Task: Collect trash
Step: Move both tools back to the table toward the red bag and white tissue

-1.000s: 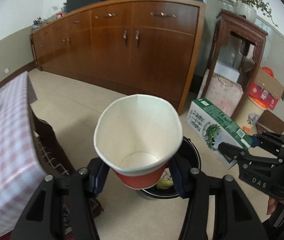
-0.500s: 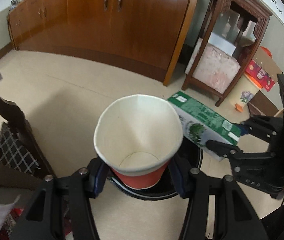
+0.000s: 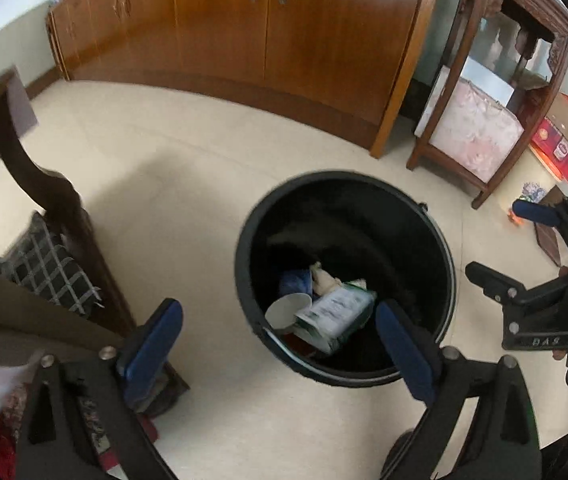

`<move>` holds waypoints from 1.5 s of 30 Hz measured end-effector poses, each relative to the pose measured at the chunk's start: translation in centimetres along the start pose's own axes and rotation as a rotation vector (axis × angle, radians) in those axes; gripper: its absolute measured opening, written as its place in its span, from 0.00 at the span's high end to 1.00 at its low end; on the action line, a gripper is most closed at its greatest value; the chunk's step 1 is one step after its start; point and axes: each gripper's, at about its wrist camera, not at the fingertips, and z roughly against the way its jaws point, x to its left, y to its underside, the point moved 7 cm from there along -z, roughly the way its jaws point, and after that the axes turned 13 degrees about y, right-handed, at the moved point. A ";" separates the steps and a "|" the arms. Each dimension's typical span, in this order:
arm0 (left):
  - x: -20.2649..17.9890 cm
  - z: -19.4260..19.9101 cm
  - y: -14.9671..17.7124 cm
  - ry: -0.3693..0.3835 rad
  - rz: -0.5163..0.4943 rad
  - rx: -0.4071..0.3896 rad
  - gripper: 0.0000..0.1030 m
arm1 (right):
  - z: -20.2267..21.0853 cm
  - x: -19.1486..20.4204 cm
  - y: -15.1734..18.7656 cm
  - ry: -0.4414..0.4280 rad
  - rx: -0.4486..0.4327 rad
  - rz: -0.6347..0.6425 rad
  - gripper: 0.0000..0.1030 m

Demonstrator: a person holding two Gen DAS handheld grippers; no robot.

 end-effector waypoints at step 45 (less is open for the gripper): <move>13.0 28.5 5.3 -0.293 0.239 -0.404 0.02 | 25.4 16.3 -12.0 -0.307 -0.338 -0.068 0.00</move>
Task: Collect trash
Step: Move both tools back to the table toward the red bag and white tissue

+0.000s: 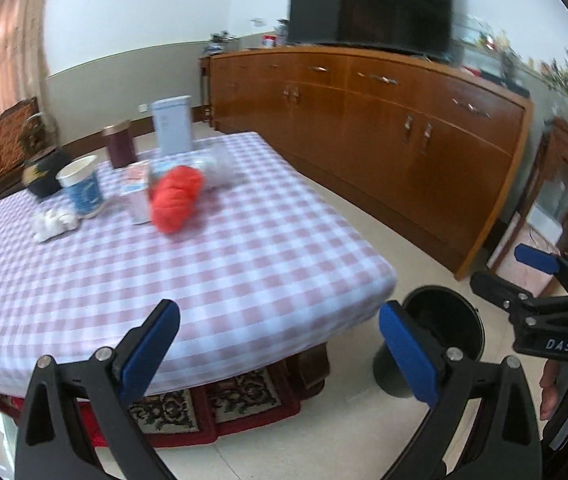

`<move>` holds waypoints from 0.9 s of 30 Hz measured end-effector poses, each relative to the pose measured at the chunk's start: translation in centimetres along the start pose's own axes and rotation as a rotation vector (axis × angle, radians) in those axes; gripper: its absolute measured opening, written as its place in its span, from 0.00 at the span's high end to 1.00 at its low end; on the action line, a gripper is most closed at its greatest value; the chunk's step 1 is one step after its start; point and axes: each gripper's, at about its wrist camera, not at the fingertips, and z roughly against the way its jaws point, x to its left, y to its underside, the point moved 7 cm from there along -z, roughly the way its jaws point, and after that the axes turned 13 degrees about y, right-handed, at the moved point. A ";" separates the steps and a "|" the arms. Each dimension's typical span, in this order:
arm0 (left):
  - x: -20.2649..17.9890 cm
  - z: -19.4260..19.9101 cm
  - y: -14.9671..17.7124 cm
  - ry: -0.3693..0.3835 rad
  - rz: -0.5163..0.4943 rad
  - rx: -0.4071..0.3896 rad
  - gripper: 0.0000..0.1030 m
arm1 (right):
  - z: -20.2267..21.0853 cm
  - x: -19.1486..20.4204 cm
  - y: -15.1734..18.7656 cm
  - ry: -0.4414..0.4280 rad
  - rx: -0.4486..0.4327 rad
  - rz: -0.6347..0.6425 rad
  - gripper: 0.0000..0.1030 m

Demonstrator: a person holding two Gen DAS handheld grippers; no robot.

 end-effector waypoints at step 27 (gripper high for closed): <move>21.4 5.7 0.7 -0.299 0.219 -0.085 0.07 | -4.8 22.9 -8.3 -0.186 -0.062 0.170 0.10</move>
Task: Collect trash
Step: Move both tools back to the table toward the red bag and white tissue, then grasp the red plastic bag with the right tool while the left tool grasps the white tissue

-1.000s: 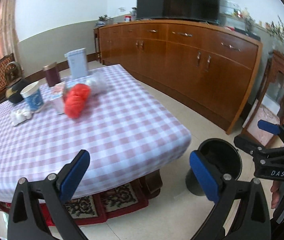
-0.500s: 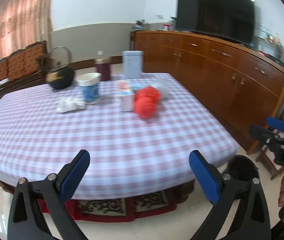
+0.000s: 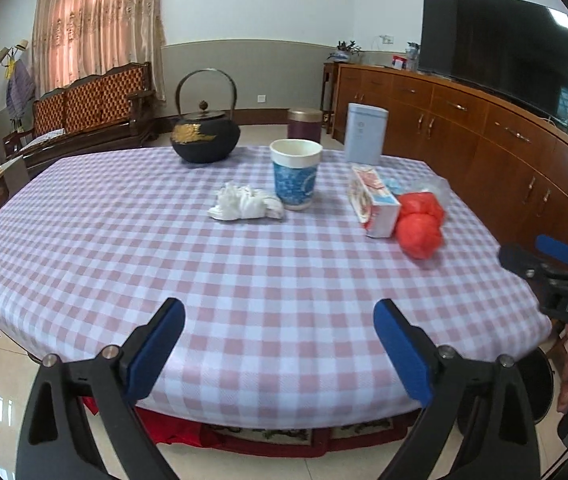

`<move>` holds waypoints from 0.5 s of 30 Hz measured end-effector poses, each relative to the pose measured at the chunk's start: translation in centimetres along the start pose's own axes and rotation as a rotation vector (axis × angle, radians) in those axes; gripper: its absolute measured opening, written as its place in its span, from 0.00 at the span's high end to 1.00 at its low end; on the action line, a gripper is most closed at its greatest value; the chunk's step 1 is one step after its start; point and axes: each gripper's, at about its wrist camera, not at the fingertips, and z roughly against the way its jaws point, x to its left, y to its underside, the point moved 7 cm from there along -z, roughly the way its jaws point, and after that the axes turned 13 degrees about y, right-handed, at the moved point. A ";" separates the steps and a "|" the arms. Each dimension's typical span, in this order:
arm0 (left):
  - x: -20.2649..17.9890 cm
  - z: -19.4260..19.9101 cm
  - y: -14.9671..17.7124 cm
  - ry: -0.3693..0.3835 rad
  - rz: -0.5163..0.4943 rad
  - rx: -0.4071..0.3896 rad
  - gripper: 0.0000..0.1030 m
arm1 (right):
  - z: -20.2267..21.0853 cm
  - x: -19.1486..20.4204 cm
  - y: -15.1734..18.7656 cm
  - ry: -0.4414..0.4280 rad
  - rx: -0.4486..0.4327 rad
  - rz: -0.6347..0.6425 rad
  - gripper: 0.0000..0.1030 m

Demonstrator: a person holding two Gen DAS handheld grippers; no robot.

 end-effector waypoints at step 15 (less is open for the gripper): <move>3.9 -5.6 -2.2 -0.032 0.017 0.034 0.07 | -9.0 3.6 -2.0 -0.018 0.113 0.039 0.27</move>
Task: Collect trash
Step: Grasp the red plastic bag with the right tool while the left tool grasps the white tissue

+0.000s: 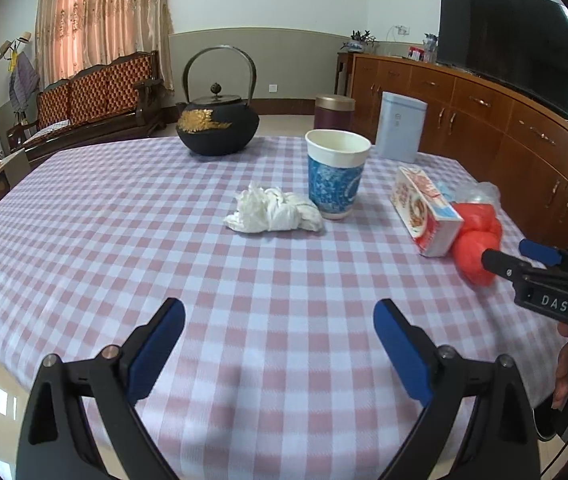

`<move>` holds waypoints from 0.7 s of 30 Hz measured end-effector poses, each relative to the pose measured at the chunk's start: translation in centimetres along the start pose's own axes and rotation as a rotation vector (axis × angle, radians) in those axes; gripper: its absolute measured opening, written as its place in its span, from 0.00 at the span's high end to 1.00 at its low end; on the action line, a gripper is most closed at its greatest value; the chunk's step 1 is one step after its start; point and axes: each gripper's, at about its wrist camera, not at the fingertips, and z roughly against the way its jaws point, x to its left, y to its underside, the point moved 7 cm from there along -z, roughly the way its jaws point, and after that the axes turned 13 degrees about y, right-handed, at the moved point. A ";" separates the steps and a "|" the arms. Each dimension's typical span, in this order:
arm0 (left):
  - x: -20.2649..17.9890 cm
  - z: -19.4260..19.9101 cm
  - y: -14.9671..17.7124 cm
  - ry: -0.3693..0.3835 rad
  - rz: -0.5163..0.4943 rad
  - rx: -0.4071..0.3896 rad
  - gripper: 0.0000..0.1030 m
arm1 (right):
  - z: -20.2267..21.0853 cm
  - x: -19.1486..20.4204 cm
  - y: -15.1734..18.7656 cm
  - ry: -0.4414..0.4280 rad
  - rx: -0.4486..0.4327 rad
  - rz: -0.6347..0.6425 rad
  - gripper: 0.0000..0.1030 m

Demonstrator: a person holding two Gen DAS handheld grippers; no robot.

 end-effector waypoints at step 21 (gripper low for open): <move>0.0 -6.5 -3.3 -0.006 -0.007 0.052 0.12 | -3.9 -0.1 -3.3 -0.037 0.010 0.013 0.73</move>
